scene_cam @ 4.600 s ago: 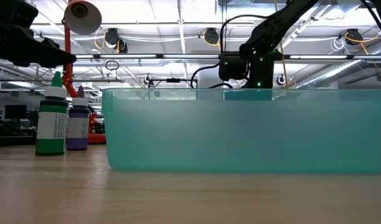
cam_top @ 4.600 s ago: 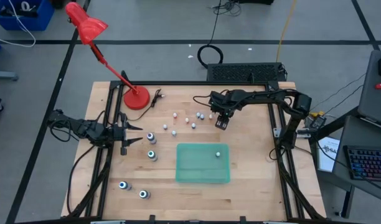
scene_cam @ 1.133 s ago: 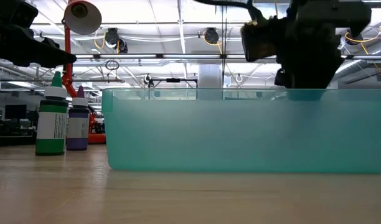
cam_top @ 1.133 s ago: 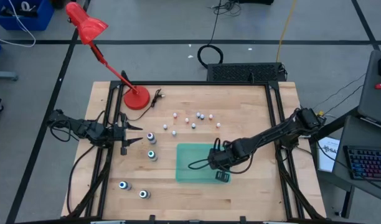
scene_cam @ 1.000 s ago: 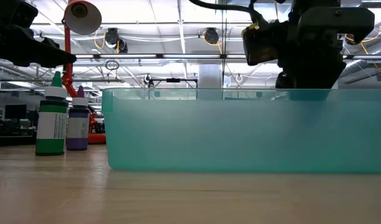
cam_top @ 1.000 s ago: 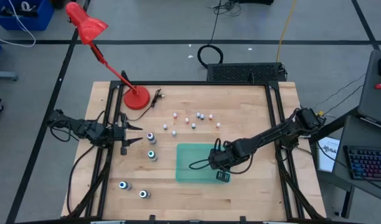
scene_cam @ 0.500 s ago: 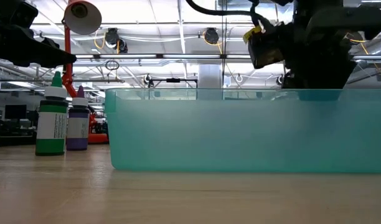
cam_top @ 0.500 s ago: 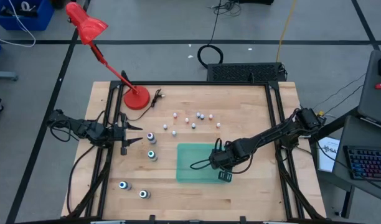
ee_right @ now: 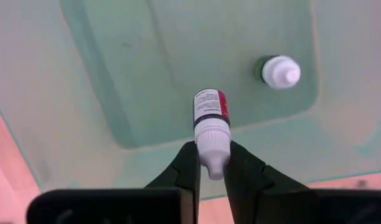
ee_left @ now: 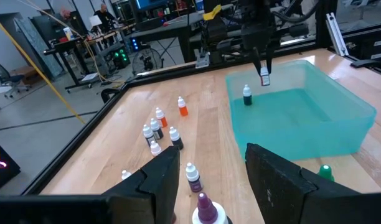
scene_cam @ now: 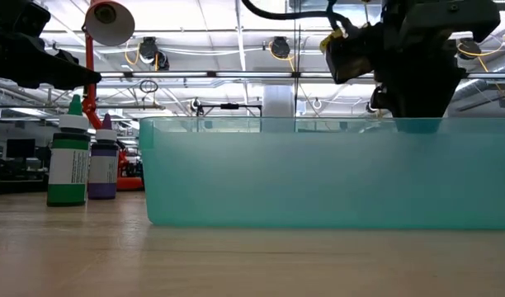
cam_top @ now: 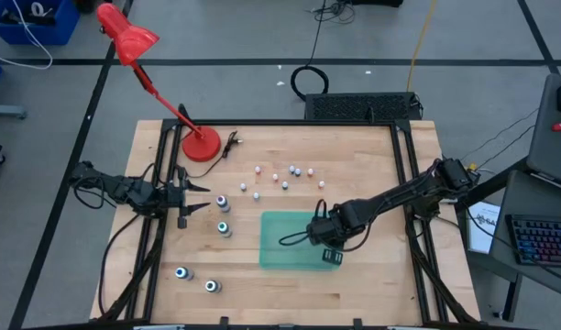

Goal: Pick & Place food coloring
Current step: Put the small red food coloring bottle into the green bin

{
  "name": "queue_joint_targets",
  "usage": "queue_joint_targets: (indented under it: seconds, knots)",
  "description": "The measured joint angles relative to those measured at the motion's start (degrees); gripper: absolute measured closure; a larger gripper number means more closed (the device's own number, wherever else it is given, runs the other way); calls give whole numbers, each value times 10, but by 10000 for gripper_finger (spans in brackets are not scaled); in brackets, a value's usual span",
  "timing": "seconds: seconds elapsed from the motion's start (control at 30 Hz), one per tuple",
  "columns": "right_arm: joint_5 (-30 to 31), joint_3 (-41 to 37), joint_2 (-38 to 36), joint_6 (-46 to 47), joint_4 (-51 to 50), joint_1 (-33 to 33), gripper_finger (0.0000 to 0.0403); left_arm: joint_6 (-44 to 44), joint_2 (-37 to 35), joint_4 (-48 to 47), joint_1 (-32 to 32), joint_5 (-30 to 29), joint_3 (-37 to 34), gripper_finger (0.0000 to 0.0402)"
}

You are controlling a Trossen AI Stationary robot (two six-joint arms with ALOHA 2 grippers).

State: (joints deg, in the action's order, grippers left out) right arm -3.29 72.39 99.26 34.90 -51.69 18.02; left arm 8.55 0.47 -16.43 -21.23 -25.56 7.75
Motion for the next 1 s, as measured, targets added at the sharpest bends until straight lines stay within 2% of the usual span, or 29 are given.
queue_joint_targets:
  seconds: [0.37, 0.67, 0.87, 1.0]
  knots:
    - [-58, -1, 62, -40, 43, 1, 365, 0, 0, 0, 0, 0, 0, 215]
    - [-58, 0, 64, -41, 47, 1, 363, 0, 0, 0, 0, 0, 0, 215]
    - [-59, 0, 64, -28, 52, 0, 309, 0, 0, 0, 0, 0, 0, 215]
    - [-60, 1, 63, -26, 61, 0, 294, 0, 0, 0, 0, 0, 0, 215]
